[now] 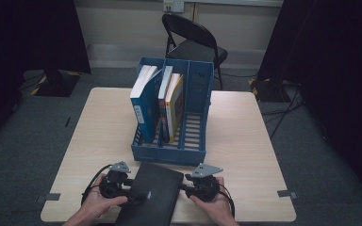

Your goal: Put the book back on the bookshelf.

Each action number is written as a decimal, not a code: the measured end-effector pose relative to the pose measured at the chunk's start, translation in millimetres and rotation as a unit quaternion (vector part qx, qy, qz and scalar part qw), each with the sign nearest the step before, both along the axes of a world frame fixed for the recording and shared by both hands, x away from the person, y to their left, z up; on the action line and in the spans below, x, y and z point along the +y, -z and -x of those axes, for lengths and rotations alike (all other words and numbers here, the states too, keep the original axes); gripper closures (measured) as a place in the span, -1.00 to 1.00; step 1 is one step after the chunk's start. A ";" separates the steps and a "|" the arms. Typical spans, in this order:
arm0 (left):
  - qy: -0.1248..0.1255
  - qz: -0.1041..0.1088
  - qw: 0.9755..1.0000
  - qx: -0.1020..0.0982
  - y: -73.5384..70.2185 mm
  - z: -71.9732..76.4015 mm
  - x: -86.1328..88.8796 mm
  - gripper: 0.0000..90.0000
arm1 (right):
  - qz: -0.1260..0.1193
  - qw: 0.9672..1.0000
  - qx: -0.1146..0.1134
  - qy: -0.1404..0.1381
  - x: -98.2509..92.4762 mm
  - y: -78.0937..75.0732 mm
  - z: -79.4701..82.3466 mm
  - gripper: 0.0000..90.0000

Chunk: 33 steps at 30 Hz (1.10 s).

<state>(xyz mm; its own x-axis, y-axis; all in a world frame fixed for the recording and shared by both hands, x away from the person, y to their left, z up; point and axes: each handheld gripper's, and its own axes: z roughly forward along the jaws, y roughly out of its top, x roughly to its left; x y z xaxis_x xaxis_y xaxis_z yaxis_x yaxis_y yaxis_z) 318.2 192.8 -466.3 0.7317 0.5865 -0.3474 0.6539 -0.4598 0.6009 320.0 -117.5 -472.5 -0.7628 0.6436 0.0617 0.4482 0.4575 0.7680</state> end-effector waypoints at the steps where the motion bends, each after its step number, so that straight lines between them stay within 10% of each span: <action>1: -0.002 -0.002 1.000 0.000 -0.3 1.3 0.2 -0.48 | 0.003 1.000 -0.004 0.000 1.4 -0.2 -1.8 0.31; 33: -0.070 0.060 0.995 0.029 6.2 -15.2 13.4 -0.07 | -0.008 1.000 0.015 0.014 0.7 3.2 -6.9 0.15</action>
<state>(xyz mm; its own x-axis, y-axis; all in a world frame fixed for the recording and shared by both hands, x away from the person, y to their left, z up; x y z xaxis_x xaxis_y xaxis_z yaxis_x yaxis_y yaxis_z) 333.4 206.1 -472.5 0.6230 0.6323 -0.4604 0.7412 -0.2893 0.6057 326.9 -116.7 -475.7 -0.7420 0.6638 0.0941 0.4834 0.4325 0.7611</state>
